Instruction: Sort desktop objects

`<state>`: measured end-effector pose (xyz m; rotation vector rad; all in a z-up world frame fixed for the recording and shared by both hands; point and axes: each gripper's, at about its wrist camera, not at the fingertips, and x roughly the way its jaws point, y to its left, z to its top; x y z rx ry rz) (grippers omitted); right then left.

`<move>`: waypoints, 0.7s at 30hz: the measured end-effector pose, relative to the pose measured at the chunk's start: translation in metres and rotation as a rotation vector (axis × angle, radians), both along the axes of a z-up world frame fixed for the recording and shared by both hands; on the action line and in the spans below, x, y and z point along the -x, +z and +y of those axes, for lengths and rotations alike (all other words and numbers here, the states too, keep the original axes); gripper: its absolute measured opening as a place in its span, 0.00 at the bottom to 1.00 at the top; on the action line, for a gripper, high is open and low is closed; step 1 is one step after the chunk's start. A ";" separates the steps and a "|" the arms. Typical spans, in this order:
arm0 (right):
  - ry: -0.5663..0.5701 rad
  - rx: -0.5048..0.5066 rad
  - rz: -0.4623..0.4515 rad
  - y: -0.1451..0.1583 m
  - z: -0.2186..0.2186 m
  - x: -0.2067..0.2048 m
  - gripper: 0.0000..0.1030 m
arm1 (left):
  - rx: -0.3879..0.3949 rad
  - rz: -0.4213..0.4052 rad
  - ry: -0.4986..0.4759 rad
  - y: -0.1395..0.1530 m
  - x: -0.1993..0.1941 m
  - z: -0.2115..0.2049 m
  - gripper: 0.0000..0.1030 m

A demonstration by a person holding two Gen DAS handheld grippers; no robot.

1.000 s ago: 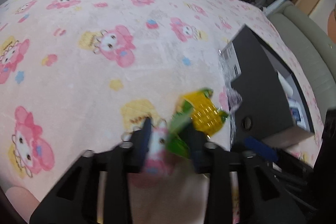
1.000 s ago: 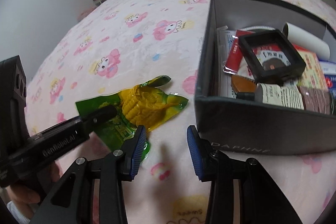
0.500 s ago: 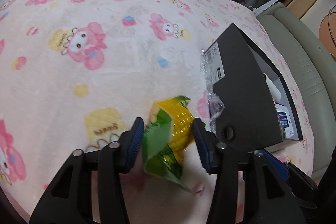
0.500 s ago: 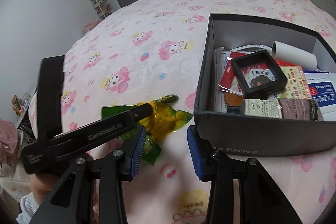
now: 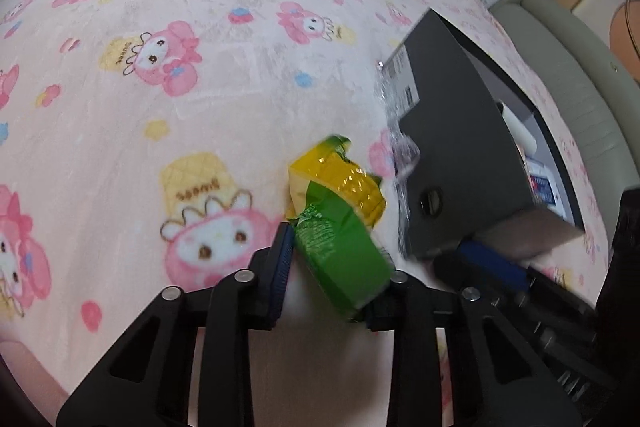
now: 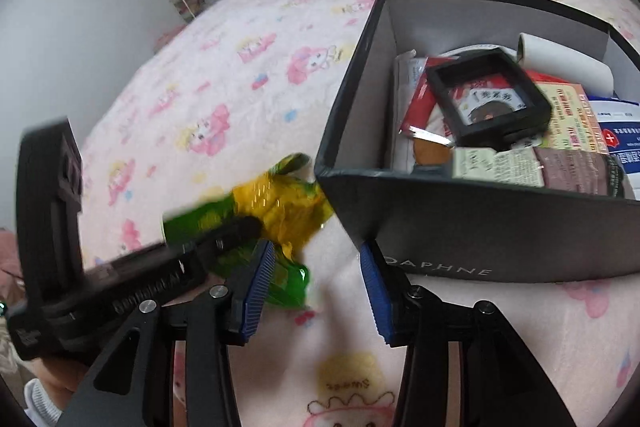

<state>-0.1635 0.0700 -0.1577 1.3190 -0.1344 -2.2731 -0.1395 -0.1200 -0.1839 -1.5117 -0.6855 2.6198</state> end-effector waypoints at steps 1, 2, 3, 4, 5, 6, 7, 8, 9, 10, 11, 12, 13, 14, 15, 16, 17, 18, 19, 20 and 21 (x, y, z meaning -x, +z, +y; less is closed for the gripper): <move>-0.006 0.006 0.003 0.002 0.004 0.000 0.40 | 0.001 0.000 0.002 0.002 -0.001 -0.001 0.24; -0.008 0.012 0.003 0.003 0.006 0.000 0.40 | -0.001 0.006 0.016 0.005 0.000 -0.004 0.24; -0.010 0.021 -0.002 0.003 0.008 0.001 0.40 | -0.004 0.012 0.029 0.007 0.001 -0.006 0.24; -0.011 0.030 -0.007 0.003 0.010 0.002 0.40 | -0.006 0.017 0.043 0.010 0.002 -0.009 0.29; -0.012 0.036 -0.014 0.002 0.011 0.002 0.40 | -0.007 0.023 0.060 0.012 0.005 -0.012 0.40; -0.008 0.034 -0.025 -0.003 0.008 0.003 0.41 | -0.010 0.025 0.074 0.012 0.011 -0.014 0.44; -0.005 0.031 -0.037 -0.008 0.006 0.004 0.41 | -0.017 0.025 0.081 0.011 0.017 -0.016 0.49; -0.002 0.029 -0.048 -0.013 0.003 0.005 0.42 | -0.018 0.017 0.085 0.008 0.024 -0.016 0.50; 0.002 0.026 -0.060 -0.017 0.000 0.006 0.42 | -0.014 0.004 0.083 0.004 0.031 -0.015 0.50; 0.005 0.023 -0.071 -0.022 -0.003 0.007 0.42 | -0.015 -0.001 0.076 0.000 0.036 -0.014 0.51; 0.007 0.022 -0.083 -0.027 -0.006 0.009 0.42 | -0.021 -0.003 0.067 -0.004 0.040 -0.013 0.52; 0.007 0.027 -0.097 -0.032 -0.008 0.010 0.42 | -0.035 -0.002 0.058 -0.006 0.041 -0.012 0.50; 0.007 0.033 -0.112 -0.037 -0.010 0.012 0.42 | -0.052 -0.001 0.047 -0.006 0.042 -0.012 0.43; 0.007 0.043 -0.130 -0.042 -0.011 0.014 0.42 | -0.056 -0.001 0.039 -0.006 0.041 -0.011 0.43; 0.008 0.053 -0.144 -0.046 -0.013 0.015 0.44 | -0.050 -0.001 0.033 -0.004 0.039 -0.010 0.43; 0.012 0.063 -0.147 -0.047 -0.015 0.016 0.44 | -0.049 -0.003 0.026 -0.002 0.036 -0.010 0.42; 0.017 0.074 -0.151 -0.048 -0.017 0.016 0.44 | -0.049 -0.004 0.021 0.000 0.033 -0.011 0.41; 0.021 0.085 -0.154 -0.049 -0.019 0.017 0.44 | -0.051 -0.005 0.017 0.002 0.029 -0.012 0.41; 0.026 0.096 -0.157 -0.050 -0.021 0.017 0.44 | -0.055 -0.006 0.014 0.003 0.026 -0.013 0.40; 0.029 0.104 -0.155 -0.050 -0.023 0.017 0.44 | -0.060 -0.007 0.015 0.005 0.022 -0.014 0.40; 0.030 0.102 -0.137 -0.047 -0.025 0.016 0.44 | -0.064 -0.009 0.015 0.006 0.017 -0.015 0.39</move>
